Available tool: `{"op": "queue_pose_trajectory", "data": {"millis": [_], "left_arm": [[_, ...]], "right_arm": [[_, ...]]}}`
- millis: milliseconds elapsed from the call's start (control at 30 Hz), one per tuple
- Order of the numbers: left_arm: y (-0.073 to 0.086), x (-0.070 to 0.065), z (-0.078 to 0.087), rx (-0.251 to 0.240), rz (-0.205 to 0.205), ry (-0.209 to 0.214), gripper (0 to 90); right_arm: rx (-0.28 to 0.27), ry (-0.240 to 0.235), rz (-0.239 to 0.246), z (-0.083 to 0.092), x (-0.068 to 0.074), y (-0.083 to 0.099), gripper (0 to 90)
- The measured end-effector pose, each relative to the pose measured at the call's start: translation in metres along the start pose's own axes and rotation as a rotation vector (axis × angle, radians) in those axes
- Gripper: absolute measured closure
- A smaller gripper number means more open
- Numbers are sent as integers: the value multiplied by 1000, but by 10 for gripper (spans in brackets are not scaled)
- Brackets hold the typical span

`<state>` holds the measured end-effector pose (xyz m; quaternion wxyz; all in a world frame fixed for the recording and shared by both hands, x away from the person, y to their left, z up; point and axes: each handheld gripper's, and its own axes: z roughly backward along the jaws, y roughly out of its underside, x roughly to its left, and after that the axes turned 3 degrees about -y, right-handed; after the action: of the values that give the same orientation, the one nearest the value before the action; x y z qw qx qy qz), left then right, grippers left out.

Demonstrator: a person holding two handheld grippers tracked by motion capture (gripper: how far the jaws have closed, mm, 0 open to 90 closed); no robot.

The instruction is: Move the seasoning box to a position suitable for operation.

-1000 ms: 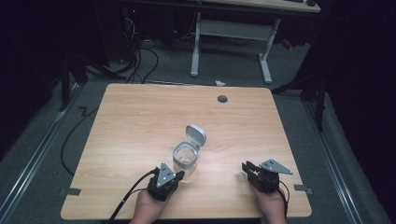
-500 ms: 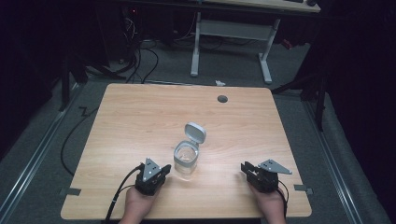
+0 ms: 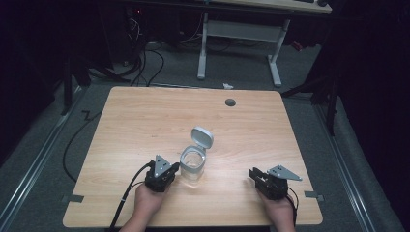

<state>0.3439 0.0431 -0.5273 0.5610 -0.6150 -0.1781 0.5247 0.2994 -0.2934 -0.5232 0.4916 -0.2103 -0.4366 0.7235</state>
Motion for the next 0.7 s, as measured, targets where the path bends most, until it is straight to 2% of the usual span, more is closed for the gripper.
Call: {"op": "queue_pose_trajectory", "data": {"millis": [233,500,700], "left_arm": [[6,-11,7,12,-17,30,900],[12,-23,10,23,-13,67,900],[15,-25,12,26,-2,77,900]], "right_arm": [[-9,0,3,1,-1,-1,752],[-5,5,4,0,1,0,739],[-7,9,6,0,2,0,733]]}}
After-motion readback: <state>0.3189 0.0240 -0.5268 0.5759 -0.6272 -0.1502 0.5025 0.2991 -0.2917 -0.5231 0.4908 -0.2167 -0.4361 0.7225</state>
